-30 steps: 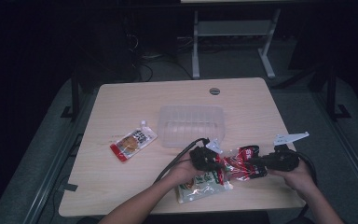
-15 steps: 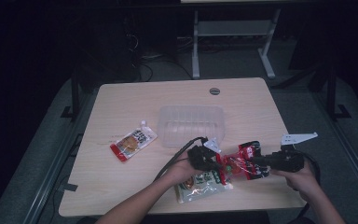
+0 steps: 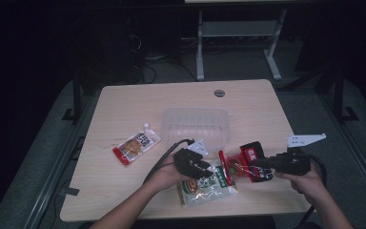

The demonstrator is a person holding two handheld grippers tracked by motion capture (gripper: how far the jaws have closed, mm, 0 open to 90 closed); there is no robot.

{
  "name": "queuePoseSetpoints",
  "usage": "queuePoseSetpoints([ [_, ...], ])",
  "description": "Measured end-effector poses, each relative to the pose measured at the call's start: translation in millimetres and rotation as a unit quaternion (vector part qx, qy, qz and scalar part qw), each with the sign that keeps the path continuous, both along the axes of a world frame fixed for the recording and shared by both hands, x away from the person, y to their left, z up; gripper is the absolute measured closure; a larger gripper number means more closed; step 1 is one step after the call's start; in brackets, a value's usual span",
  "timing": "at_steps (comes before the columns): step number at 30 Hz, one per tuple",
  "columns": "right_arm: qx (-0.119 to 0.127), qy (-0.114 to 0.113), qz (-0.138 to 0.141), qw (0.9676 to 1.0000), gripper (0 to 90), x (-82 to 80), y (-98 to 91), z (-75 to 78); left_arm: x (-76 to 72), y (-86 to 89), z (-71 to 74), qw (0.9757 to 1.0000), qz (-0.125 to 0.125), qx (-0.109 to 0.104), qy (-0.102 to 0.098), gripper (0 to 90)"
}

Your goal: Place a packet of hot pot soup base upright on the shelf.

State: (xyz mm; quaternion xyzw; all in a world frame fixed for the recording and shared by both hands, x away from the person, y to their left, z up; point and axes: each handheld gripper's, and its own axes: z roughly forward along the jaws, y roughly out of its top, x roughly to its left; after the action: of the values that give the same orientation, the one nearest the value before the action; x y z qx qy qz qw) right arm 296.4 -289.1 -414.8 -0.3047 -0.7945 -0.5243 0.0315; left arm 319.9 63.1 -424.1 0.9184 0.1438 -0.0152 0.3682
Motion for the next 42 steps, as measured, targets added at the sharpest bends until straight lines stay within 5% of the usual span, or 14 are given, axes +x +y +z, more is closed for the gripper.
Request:
queuePoseSetpoints([
  [7, 0.008, -0.013, 0.020, 0.9997, 90.0, 2.8, 11.9, 11.3, -9.7, 58.1, 6.0, 0.9986, 0.050, -0.003, -0.019, 42.0],
  [21, 0.019, -0.031, 0.037, 0.9987, 90.0, 11.5, 33.7, 29.0, -29.7, 138.6, -2.9, 0.9917, 0.126, -0.014, -0.023, 29.5],
  [29, 0.020, -0.045, 0.028, 0.9984, 90.0, 23.9, 43.5, 43.2, -33.2, 159.1, -8.0, 0.9892, 0.145, -0.008, -0.021, 26.4],
  [42, 0.032, -0.072, 0.011, 0.9968, 90.0, 54.8, 55.4, 63.2, -28.6, 164.7, -9.5, 0.9891, 0.145, -0.005, -0.026, 25.6],
])
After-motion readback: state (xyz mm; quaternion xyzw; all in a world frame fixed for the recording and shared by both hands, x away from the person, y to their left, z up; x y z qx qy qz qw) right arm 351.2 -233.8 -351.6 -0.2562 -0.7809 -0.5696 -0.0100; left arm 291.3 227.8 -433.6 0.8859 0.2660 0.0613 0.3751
